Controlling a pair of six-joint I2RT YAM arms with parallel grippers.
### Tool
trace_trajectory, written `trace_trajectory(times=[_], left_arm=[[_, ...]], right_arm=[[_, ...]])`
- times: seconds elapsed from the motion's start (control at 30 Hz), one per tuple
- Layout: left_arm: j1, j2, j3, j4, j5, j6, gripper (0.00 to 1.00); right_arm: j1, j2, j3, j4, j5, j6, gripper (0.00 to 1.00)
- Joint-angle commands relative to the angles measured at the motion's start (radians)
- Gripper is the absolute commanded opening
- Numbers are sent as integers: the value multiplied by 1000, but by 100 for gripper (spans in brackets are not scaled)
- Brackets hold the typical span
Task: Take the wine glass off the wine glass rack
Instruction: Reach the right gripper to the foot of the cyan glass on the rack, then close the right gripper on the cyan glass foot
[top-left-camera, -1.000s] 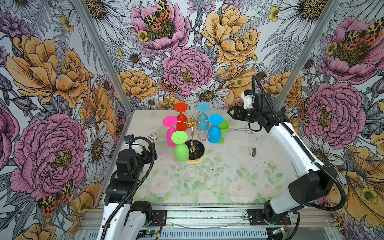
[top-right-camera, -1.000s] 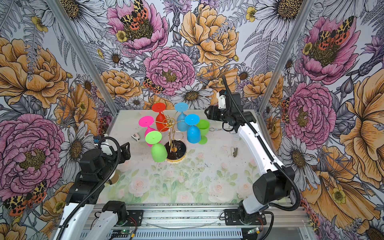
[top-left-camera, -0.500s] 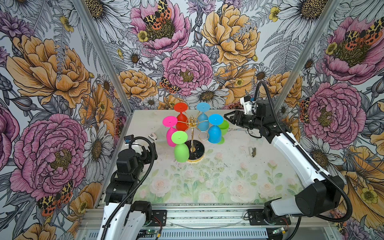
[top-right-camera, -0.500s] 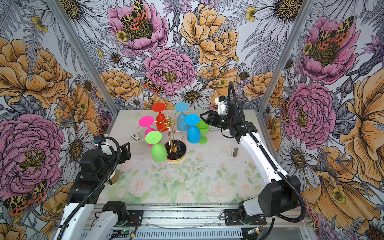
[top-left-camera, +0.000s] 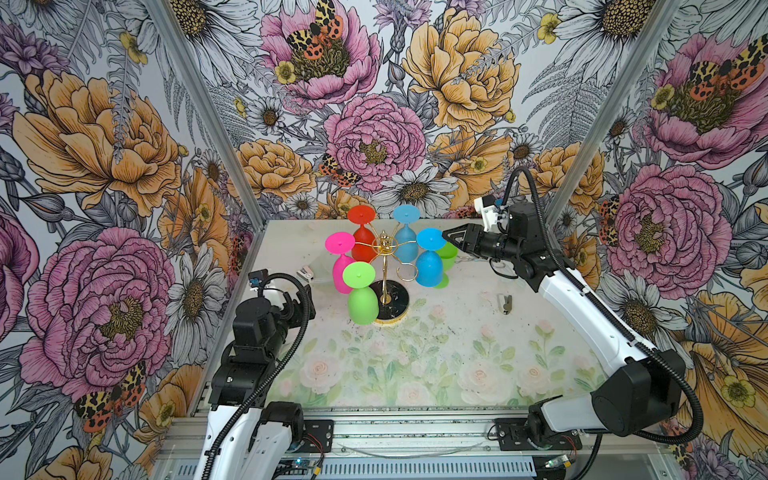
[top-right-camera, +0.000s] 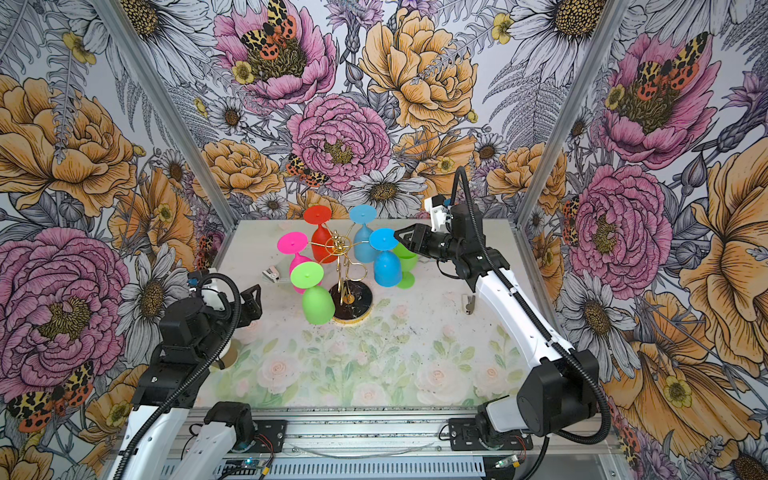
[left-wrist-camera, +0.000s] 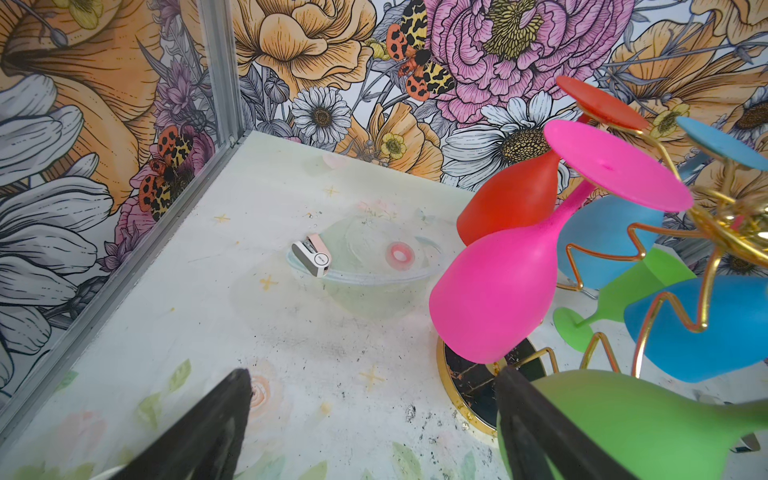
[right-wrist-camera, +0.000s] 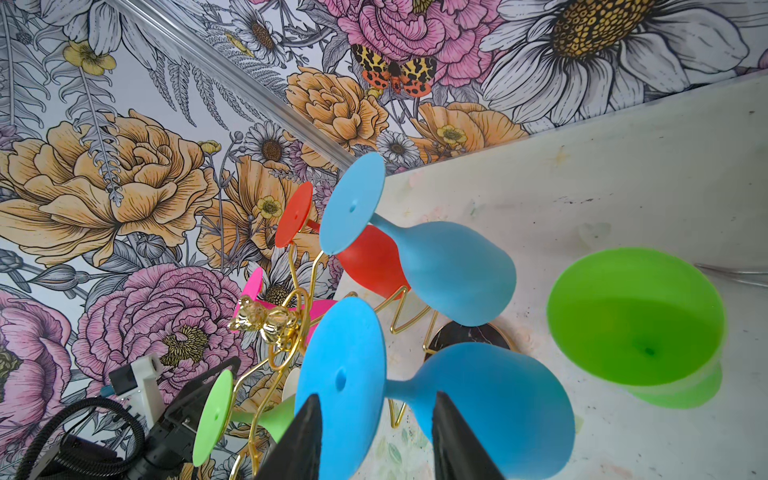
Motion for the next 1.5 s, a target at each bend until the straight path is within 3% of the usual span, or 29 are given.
trace_trajectory(times=[0.0,0.43,1.1,1.47], left_arm=[[13,-7,-12,33,25,-12,93],[37,-3,-15,42,58,-22,92],[97,12,-18,60,129,-40,93],[110,14,-21,63,144,-44,92]], right_arm=[[12,-13,-6,51,-27,17,41],[27,28,-5,74,-26,28,34],[27,32,-3,92,-33,42,9],[41,14,-11,107,-56,55,4]])
